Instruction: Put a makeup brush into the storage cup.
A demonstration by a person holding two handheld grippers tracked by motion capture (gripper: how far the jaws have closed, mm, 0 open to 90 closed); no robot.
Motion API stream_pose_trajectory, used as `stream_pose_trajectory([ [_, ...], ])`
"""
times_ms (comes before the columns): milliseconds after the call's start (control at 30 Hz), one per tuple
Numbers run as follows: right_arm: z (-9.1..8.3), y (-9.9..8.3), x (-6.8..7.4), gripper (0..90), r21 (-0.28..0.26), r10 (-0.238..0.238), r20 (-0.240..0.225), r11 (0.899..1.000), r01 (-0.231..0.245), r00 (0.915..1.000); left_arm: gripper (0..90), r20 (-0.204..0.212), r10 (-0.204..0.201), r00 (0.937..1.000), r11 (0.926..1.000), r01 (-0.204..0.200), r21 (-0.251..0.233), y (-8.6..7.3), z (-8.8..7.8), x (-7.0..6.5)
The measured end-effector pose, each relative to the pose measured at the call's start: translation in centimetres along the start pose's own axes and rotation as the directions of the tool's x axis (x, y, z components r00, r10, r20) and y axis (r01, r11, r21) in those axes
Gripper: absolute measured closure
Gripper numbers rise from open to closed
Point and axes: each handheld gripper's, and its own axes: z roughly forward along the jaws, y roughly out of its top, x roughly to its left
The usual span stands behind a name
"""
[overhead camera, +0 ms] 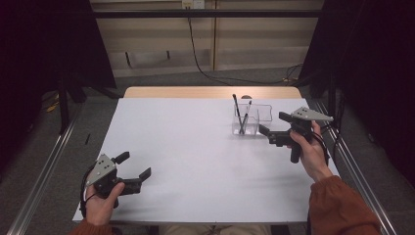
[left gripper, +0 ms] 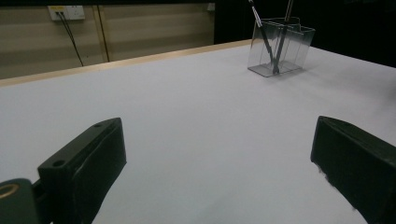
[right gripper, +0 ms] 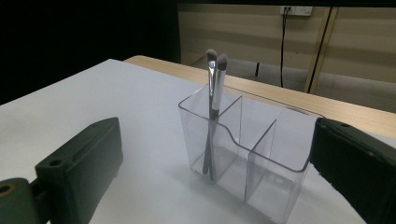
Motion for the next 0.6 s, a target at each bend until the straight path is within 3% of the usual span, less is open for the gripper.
stream_pose_trajectory([
  [200,-1.9,-1.1,0.0,2.0,-0.028,0.017,0.012,0.999,-0.017,0.9998,3.3,-0.003,-0.011,0.9999,0.9999,0.011,0.001,-0.1,0.1,-0.1],
  [600,-4.4,-3.6,0.1,1.6,0.003,0.007,0.043,1.000,-0.007,0.9991,3.0,-0.007,-0.018,0.9998,0.9998,0.018,-0.012,-0.1,-0.1,-0.1],
])
